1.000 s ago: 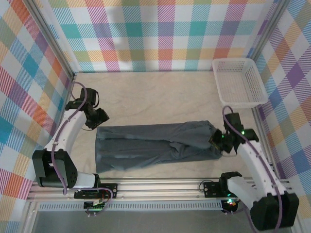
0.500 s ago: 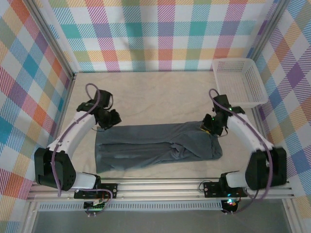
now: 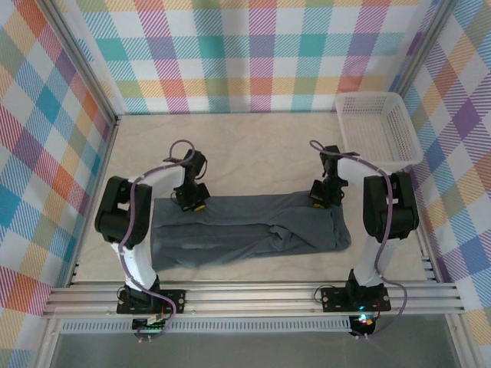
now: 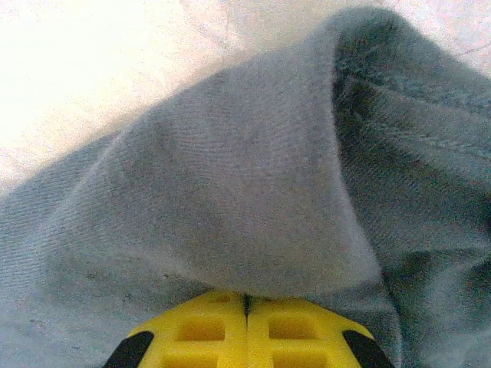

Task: Fold the inside-out t-shirt
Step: Rotate the T-shirt at the center of the table.

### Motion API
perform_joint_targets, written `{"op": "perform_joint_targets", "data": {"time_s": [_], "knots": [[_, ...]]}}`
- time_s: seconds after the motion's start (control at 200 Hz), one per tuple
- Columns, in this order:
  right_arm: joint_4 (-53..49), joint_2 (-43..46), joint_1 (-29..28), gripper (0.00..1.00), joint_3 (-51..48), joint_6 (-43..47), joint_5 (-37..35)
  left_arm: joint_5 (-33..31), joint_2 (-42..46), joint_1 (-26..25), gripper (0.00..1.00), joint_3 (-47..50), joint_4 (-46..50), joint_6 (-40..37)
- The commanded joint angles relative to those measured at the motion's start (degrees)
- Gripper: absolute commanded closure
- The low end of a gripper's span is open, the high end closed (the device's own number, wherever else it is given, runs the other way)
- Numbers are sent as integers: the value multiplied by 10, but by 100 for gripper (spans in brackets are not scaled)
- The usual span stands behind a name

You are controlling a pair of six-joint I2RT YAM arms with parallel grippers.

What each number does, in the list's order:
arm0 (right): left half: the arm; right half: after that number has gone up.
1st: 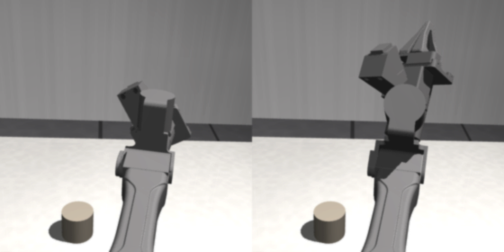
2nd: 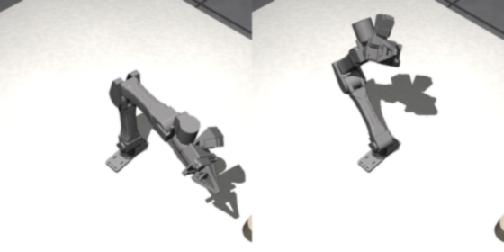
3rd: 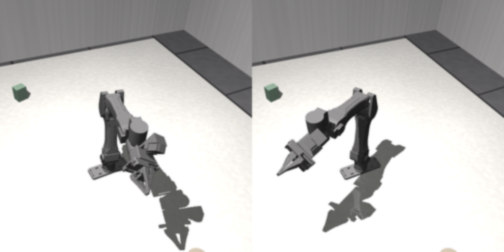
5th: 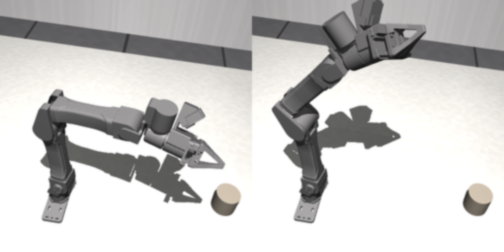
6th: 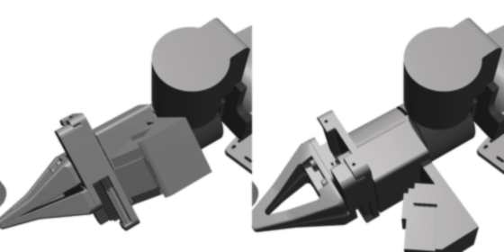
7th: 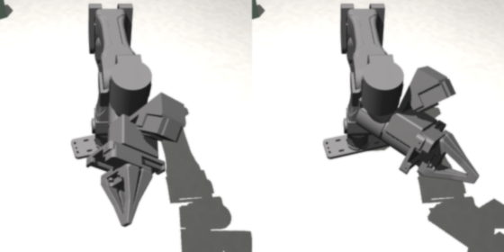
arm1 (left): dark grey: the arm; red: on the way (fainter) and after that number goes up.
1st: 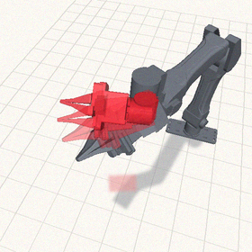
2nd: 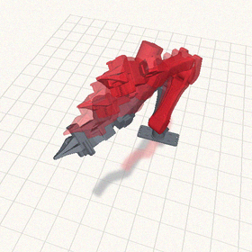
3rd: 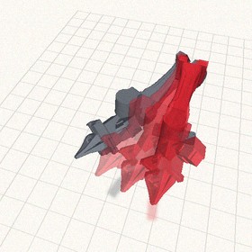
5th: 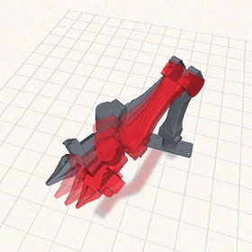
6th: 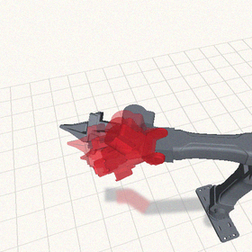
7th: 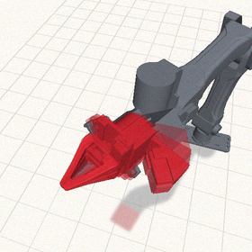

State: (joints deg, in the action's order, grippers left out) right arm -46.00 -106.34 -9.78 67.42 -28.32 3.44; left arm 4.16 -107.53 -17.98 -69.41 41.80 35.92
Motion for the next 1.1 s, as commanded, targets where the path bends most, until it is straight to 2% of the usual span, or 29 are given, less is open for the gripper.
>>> {"op": "perform_joint_targets", "data": {"time_s": [0.0, 0.085, 0.21, 0.295, 0.38, 0.47, 0.57, 0.63, 0.675, 0.775, 0.83, 0.905, 0.97, 1.035, 1.095], "knots": [[-16, -45, -12, 100, 4, -17, -32, -41, -109, -1, 100, -61, -23, 7], [-19, -54, -36, 100, 19, -23, -24, -51, -196, 4, 100, -167, -7, -3], [-28, -57, -95, 96, 30, -37, 33, -30, -329, 17, 100, -413, 50, -9], [-28, -66, -168, 91, 36, -47, 63, -1, -408, 22, 100, -590, 71, -22], [-33, -100, -267, 90, 72, -47, 66, 39, -479, 24, 100, -760, 88, -25], [-52, -147, -361, 91, 137, -22, 48, 93, -506, 27, 100, -841, 62, -8], [-109, -195, -431, 94, 239, 36, -3, 154, -474, 33, 100, -836, 23, 11], [-122, -199, -460, 95, 280, 73, -3, 174, -445, 35, 100, -834, 23, 5], [-116, -187, -473, 95, 288, 84, 6, 177, -423, 36, 100, -830, 32, -10], [-69, -114, -475, 95, 251, 67, 22, 162, -334, 39, 93, -775, 56, -53], [-18, -47, -463, 94, 194, 48, 17, 155, -258, 44, 87, -690, 34, -68], [87, 55, -429, 91, 76, 11, 10, 151, -125, 56, 78, -510, -27, -68], [166, 122, -383, 84, -24, -24, 28, 151, -27, 70, 74, -378, -68, -61], [213, 141, -344, 78, -88, -23, 79, 144, 57, 81, 71, -270, -79, -63], [197, 120, -335, 75, -92, 9, 112, 128, 125, 87, 69, -187, -76, -66]]}}
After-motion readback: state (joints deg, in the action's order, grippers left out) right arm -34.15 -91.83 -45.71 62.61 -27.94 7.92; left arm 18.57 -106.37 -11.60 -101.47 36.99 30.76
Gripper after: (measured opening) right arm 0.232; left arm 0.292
